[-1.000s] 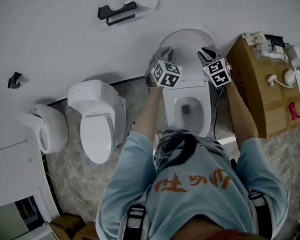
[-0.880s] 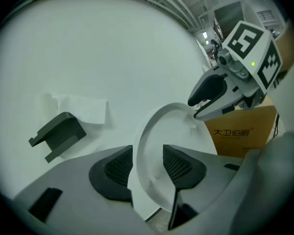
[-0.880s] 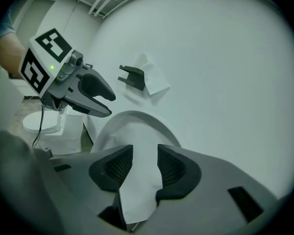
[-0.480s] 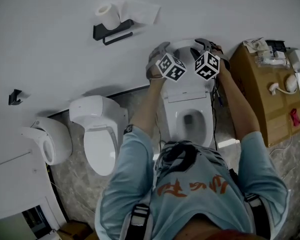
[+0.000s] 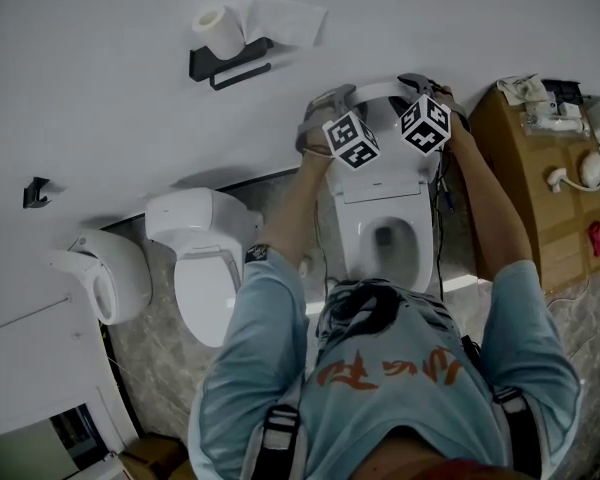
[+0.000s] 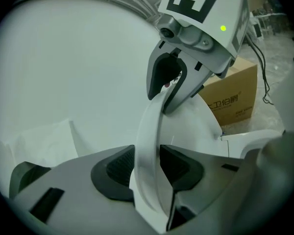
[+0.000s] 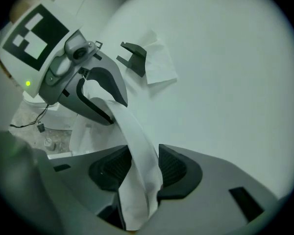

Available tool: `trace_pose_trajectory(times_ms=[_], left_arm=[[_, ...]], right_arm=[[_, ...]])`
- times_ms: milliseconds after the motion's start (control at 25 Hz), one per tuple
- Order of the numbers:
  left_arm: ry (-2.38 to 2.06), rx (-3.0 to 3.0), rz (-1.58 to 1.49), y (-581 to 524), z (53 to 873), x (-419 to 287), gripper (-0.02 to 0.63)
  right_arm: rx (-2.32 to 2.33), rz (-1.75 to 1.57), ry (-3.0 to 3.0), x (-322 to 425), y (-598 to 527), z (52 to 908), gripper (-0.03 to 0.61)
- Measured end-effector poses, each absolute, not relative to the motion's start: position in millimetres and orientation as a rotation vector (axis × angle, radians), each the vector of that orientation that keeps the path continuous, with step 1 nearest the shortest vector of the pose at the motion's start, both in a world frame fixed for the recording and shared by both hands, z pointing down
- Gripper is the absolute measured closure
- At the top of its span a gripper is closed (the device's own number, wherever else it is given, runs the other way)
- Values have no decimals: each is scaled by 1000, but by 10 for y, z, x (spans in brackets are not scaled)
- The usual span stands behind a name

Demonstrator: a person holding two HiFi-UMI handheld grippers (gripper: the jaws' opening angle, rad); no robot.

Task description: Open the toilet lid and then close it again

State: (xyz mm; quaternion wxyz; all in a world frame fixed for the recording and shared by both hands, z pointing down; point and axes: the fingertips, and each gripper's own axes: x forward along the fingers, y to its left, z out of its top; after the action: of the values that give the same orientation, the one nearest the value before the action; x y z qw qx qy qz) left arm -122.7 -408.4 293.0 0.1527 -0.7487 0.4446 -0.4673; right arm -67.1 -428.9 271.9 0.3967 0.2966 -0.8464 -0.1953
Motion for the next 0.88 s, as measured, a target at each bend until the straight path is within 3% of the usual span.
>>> trace_pose_trajectory(times_ms=[200,880], left_arm=[[1197,-2117,-1341,-3869,2867,-1195,459],[1120,-2112,-1330,-2652,2823,-900,469]], right_arm=[[618,-552,-2092,-611,-4078,2669,433],[543,-707,-2026,-300,-2830,2664,419]])
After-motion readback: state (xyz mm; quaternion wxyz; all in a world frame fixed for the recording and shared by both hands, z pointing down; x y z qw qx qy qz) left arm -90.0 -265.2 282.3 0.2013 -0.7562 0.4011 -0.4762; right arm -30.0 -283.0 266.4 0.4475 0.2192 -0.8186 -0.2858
